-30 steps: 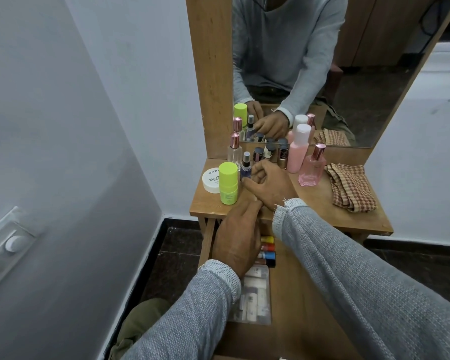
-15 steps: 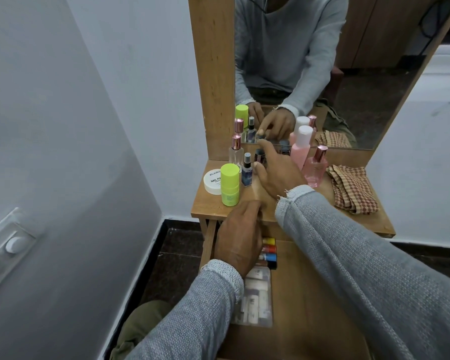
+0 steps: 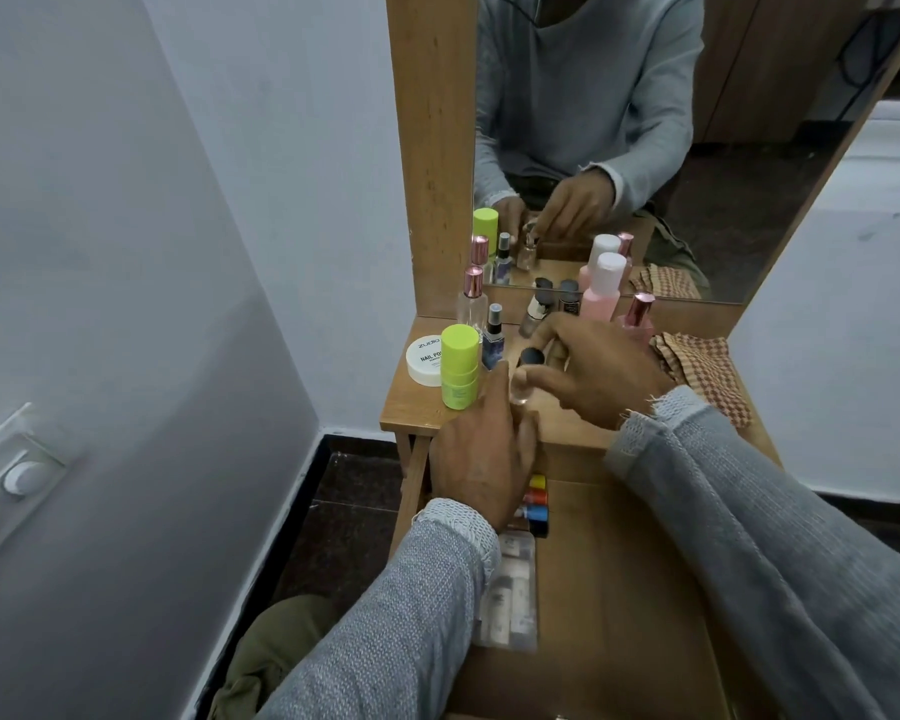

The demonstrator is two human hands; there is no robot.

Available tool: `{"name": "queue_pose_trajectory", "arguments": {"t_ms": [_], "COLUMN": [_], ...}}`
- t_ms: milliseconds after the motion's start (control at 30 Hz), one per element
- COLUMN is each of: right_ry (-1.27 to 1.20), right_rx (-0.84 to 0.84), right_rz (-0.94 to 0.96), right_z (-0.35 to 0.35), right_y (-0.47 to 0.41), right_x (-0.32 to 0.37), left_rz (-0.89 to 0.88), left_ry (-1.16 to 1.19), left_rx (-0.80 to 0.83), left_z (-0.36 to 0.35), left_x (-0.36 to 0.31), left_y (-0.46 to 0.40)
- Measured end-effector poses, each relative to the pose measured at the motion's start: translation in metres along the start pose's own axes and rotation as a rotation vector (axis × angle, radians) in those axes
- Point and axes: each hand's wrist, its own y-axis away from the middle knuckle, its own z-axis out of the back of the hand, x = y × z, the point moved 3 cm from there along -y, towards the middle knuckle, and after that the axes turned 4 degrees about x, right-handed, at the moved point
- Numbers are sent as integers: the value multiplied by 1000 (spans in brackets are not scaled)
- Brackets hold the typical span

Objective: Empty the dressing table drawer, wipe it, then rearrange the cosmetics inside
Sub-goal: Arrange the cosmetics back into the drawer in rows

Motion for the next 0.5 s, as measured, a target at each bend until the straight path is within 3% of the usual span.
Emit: {"name": "queue_pose_trajectory", "arguments": {"t_ms": [233, 400, 500], "right_ry": [25, 26, 52], "right_rx": [57, 207, 74], "right_rz": [41, -47, -87], "right_z": [4, 11, 19], "right_y": [7, 1, -22], "right_x": [4, 10, 13], "left_rz": [174, 189, 199], "left_ry": [-133, -180, -192], "left_rx": [51, 100, 119], "left_z": [4, 5, 6], "left_x": [-13, -14, -13], "left_y": [-14, -18, -20]}}
